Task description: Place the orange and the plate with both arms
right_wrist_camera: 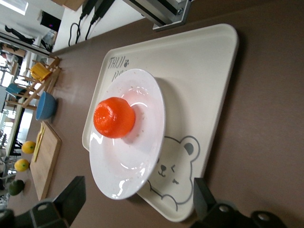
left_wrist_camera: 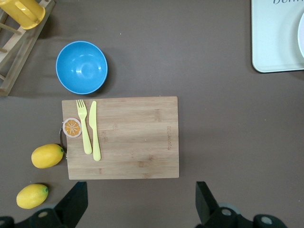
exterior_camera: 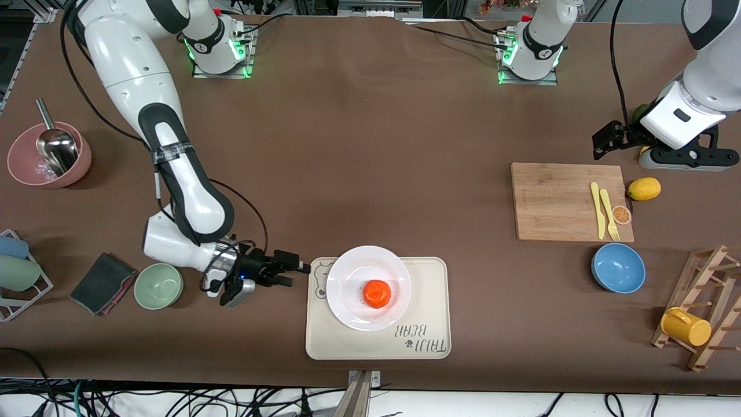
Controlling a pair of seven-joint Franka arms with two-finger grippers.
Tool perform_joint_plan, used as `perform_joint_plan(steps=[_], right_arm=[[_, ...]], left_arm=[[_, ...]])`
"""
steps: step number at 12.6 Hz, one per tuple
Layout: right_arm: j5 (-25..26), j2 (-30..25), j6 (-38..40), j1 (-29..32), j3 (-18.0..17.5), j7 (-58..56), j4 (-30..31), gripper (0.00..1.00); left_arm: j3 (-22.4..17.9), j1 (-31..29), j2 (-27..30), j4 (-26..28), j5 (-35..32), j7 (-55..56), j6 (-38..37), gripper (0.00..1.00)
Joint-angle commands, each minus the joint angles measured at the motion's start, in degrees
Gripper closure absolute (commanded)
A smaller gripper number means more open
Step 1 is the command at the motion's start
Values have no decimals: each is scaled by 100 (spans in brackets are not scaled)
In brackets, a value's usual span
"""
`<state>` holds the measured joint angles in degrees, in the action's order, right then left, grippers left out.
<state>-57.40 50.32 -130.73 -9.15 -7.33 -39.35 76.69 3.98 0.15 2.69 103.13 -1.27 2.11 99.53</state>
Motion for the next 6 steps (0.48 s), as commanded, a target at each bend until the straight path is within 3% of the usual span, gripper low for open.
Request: perform_joint_plan(steps=[1, 3, 6], right_arm=[[971, -556, 948, 1, 450, 679, 250, 0], [1904, -838, 1800, 36, 618, 1409, 120, 0], [2872, -961, 2585, 36, 768, 2175, -136, 0]], left_arm=[[24, 11, 3, -82, -136, 61, -100, 0], [24, 11, 3, -82, -136, 61, -100, 0], [24, 11, 3, -82, -136, 61, -100, 0]])
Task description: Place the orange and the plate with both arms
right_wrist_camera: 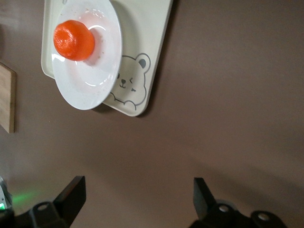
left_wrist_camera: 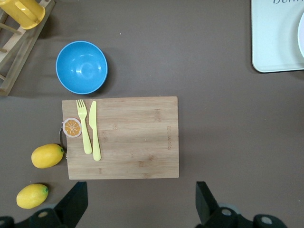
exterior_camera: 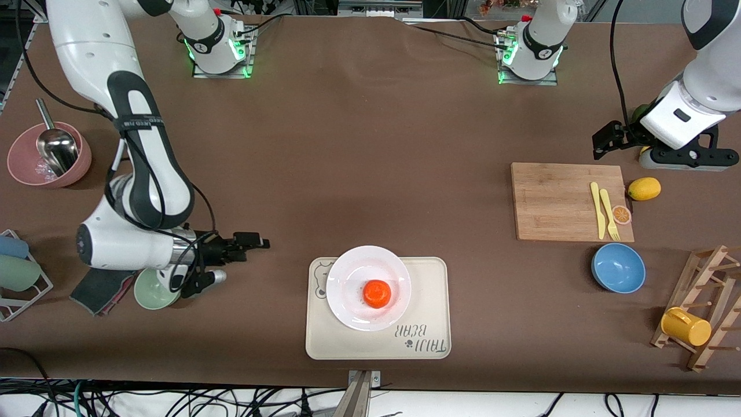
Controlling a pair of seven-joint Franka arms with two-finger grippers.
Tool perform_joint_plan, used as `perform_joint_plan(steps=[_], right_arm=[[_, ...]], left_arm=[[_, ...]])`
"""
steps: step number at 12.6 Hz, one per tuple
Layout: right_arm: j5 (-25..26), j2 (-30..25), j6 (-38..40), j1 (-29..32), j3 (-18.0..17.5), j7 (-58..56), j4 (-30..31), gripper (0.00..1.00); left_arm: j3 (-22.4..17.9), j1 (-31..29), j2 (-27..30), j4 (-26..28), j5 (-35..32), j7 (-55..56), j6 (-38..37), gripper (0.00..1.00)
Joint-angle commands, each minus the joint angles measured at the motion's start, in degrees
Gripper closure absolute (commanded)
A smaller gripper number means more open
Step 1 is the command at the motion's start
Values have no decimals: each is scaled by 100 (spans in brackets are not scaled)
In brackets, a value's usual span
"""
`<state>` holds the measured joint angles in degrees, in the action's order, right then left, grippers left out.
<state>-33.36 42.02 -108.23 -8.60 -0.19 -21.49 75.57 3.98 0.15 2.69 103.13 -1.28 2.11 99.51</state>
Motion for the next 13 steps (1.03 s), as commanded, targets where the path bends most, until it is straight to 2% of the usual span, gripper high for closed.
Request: perform_joint_plan(steps=[1, 3, 5, 9, 13], right_arm=[[819, -220, 424, -28, 106, 574, -25, 0], [1277, -317, 705, -19, 133, 1302, -25, 0], [2014, -597, 838, -72, 168, 1988, -8, 0], [2929, -1151, 1750, -81, 177, 2929, 36, 0], [3309, -1906, 2209, -221, 186, 3581, 264, 0]], left_arm=[[24, 11, 3, -83, -136, 61, -98, 0], [24, 11, 3, -83, -136, 61, -98, 0], [24, 11, 3, -83, -136, 61, -98, 0], [24, 20, 3, -83, -136, 79, -98, 0], [24, 11, 3, -83, -136, 61, -98, 0]])
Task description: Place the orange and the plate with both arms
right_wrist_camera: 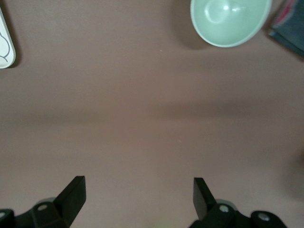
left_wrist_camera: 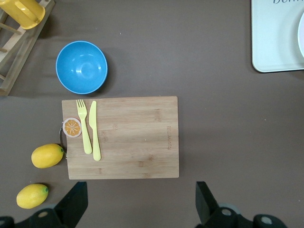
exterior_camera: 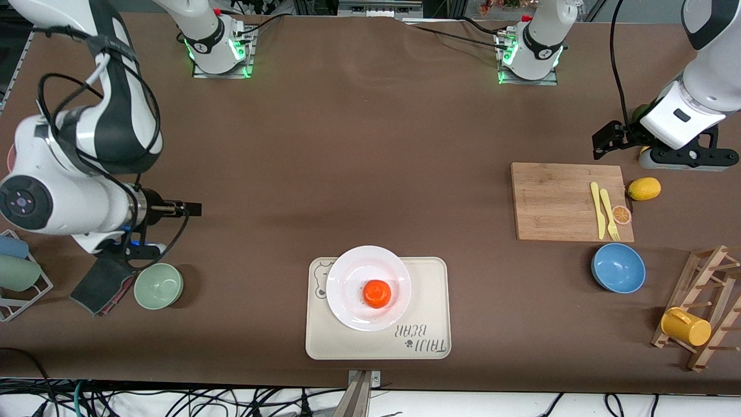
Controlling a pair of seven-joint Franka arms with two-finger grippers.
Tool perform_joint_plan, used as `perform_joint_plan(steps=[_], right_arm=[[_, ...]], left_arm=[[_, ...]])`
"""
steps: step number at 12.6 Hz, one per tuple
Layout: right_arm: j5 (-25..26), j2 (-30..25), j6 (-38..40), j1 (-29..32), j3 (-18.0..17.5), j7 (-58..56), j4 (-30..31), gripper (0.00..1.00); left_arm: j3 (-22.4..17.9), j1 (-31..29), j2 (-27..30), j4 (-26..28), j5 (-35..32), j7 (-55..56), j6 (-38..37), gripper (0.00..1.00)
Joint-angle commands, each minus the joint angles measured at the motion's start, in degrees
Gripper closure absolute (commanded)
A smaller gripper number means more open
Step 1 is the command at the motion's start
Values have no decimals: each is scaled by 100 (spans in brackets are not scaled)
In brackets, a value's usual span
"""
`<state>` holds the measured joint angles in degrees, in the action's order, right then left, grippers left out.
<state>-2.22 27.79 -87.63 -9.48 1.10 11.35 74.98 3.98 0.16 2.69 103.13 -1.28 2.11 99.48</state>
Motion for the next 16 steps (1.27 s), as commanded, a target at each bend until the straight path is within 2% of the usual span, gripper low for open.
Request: perform_joint_plan(steps=[1, 4, 7, 11, 16], right_arm=[[196, -746, 159, -133, 57, 376, 489, 0], [187, -1835, -16, 121, 48, 359, 1594, 0], [152, -2601, 27, 438, 48, 183, 2045, 0], [161, -2770, 27, 693, 40, -298, 2003, 0], [169, -2805, -16, 799, 40, -274, 2002, 0]], left_arm=[[24, 10, 3, -83, -136, 61, -95, 0], [24, 10, -5, -83, -136, 52, -95, 0], [24, 10, 3, -83, -136, 52, -95, 0], [24, 10, 3, -83, -136, 43, -95, 0], [24, 10, 3, -83, -136, 26, -69, 0]])
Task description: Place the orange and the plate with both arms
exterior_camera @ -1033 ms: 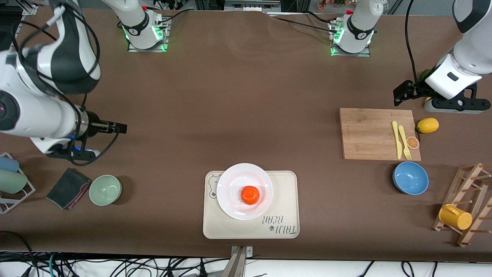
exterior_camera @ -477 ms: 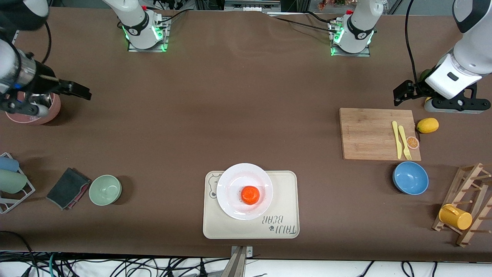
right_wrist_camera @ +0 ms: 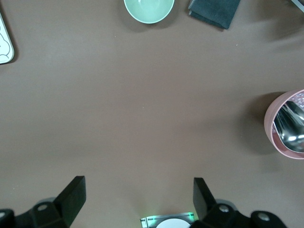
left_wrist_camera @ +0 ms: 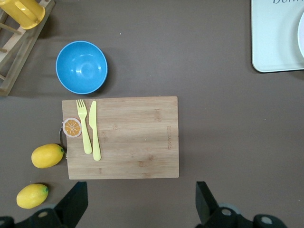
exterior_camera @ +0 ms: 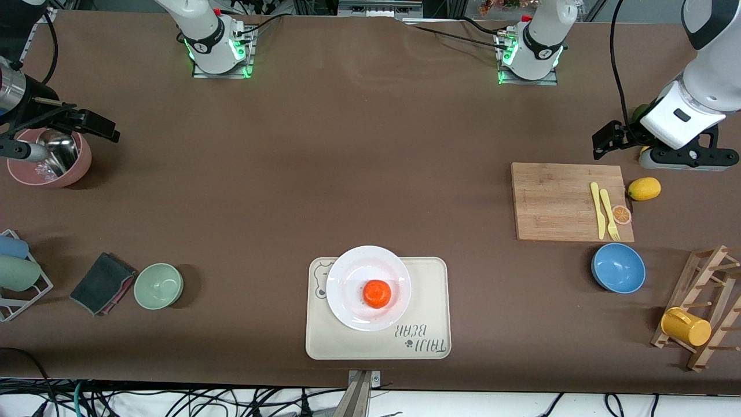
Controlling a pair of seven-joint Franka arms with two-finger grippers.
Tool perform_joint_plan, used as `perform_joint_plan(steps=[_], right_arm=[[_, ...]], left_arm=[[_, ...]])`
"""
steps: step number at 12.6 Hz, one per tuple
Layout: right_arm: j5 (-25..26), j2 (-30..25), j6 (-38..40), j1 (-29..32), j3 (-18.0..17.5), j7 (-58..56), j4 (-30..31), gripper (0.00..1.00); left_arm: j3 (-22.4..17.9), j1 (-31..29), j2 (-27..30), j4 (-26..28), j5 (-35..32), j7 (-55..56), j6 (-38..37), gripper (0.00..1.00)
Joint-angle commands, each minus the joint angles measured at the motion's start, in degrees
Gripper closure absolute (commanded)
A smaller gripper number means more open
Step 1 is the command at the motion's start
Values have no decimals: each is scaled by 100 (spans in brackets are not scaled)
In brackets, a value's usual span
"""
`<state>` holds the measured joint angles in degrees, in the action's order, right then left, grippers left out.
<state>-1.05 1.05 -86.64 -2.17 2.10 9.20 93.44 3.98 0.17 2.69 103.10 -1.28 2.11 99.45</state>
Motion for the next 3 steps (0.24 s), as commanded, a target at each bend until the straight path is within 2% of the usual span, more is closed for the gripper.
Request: perform_joint_plan(steps=[1, 3], right_arm=[[61, -123, -133, 76, -61, -58, 166, 0], [61, -123, -133, 76, -70, -58, 175, 0]], left_arm=[[24, 9, 3, -79, -136, 26, -66, 0], [24, 9, 3, -79, -136, 26, -66, 0]])
